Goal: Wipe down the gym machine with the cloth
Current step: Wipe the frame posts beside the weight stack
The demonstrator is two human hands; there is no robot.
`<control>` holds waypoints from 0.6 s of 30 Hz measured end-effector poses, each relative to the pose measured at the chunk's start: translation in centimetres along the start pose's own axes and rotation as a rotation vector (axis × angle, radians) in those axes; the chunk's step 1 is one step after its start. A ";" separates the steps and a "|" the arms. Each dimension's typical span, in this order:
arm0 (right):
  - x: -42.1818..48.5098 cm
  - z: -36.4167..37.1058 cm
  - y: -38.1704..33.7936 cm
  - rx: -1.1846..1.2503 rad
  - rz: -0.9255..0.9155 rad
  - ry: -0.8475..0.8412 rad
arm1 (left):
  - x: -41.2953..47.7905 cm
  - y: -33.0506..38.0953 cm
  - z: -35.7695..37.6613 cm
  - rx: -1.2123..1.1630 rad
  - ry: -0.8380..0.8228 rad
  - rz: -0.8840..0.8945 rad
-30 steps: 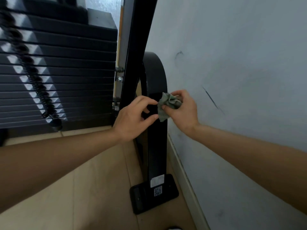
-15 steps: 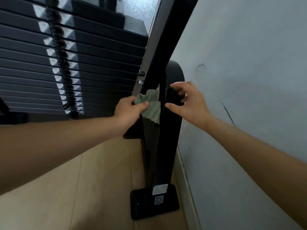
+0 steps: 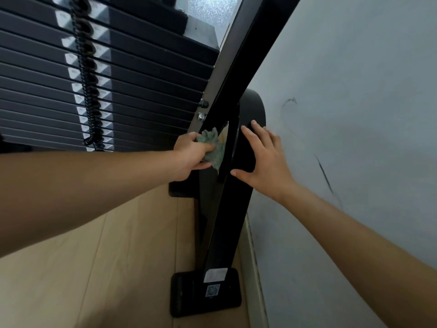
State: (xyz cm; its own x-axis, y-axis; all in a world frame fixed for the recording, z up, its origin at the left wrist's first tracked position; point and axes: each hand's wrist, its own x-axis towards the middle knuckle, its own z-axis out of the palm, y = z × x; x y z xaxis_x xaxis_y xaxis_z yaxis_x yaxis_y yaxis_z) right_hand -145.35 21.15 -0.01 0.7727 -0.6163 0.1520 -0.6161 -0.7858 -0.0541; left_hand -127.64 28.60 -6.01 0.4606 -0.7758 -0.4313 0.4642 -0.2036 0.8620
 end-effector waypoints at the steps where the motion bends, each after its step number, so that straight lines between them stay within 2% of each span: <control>1: 0.0 0.0 -0.1 0.017 0.008 -0.007 | 0.3 -0.1 0.0 -0.015 -0.007 0.002; 8: 0.0 0.1 -0.4 0.057 0.029 -0.022 | 1.5 -0.1 1.8 -0.042 0.111 0.017; 13: 0.0 0.2 -0.4 0.073 0.031 -0.022 | 0.9 0.8 2.8 -0.173 -0.056 -0.016; 18: 0.0 0.5 -0.2 0.081 0.026 -0.021 | 1.1 0.1 0.5 -0.053 -0.216 -0.059</control>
State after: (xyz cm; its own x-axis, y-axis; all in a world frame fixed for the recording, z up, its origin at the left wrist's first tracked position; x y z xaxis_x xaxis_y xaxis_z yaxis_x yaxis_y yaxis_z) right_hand -145.14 21.27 -0.49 0.7604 -0.6365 0.1290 -0.6220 -0.7709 -0.1375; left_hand -127.46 27.42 -6.22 0.2615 -0.8743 -0.4089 0.5270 -0.2256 0.8194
